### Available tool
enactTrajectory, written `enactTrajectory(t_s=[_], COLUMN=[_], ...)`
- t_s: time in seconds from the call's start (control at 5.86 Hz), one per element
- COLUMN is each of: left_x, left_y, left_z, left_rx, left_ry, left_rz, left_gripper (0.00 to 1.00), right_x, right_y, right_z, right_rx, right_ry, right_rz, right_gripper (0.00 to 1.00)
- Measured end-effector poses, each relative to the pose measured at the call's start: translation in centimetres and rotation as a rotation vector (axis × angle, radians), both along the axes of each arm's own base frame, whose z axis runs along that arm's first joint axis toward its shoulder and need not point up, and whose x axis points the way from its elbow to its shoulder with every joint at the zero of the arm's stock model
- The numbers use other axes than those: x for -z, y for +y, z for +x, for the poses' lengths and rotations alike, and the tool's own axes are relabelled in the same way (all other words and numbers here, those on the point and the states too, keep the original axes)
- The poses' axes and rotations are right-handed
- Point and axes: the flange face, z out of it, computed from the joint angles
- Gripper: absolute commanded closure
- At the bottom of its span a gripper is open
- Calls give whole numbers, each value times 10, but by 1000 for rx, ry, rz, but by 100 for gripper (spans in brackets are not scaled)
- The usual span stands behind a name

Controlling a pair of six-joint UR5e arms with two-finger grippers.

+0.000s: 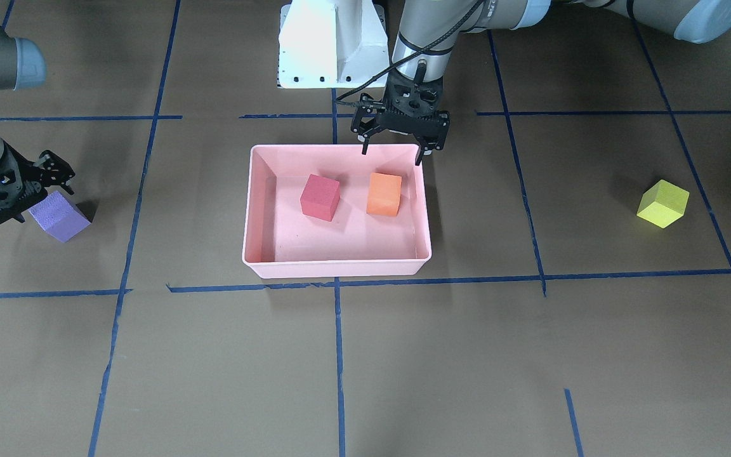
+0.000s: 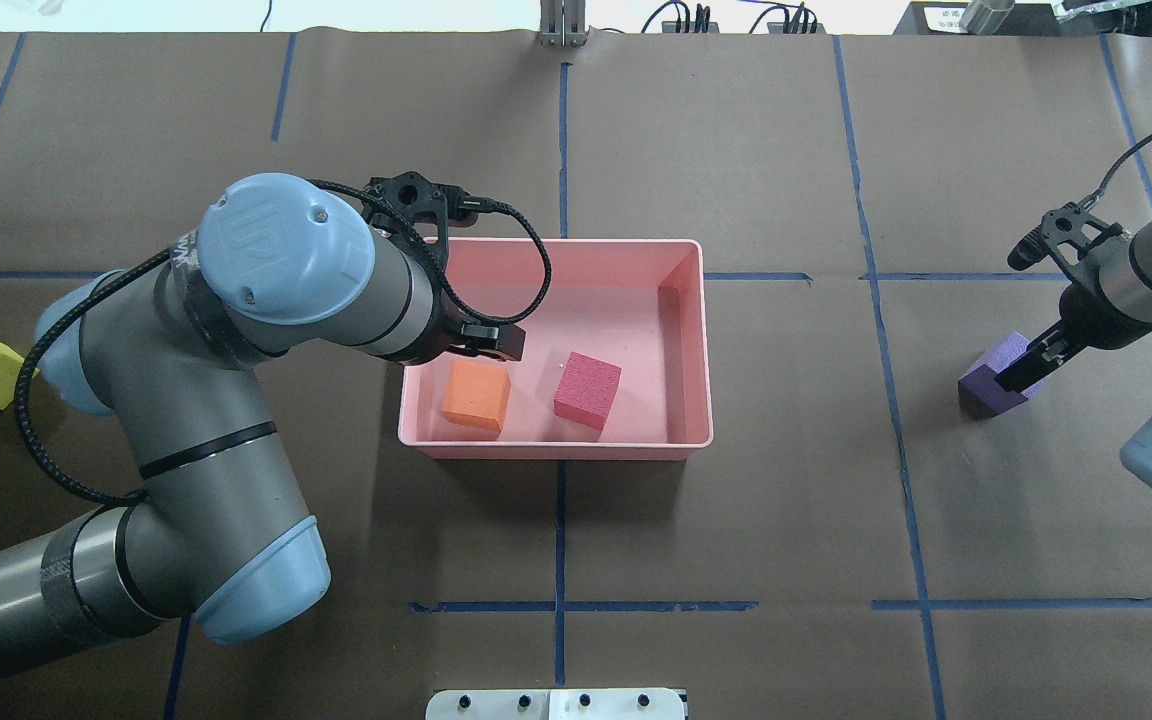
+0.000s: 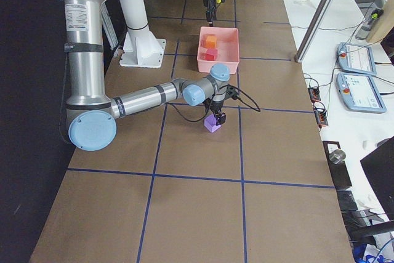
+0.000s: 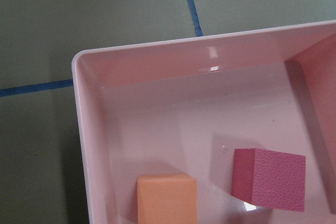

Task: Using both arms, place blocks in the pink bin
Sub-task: 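Grasp the purple cube with the right gripper while the left gripper withdraws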

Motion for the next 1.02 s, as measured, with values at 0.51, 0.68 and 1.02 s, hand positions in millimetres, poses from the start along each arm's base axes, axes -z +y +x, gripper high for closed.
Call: enactTrajectory(t_s=[0.51,0.68,1.02], left_x=[-2,-4,-29], left_y=[1,1,0], left_z=[1,0,-17], left_rx=[-6,-17,-102], left_ry=[-4,-10,-69], left_rz=[3,16,118], left_gripper=[0,0,0], right_x=[-23,-19,12], right_y=[3,1,-2], right_z=[-22,-26,-30], right_rx=[32,25,-88], right_ry=[41,37,1], right_rz=[-25,-29,-101], right_gripper=[63,63,65])
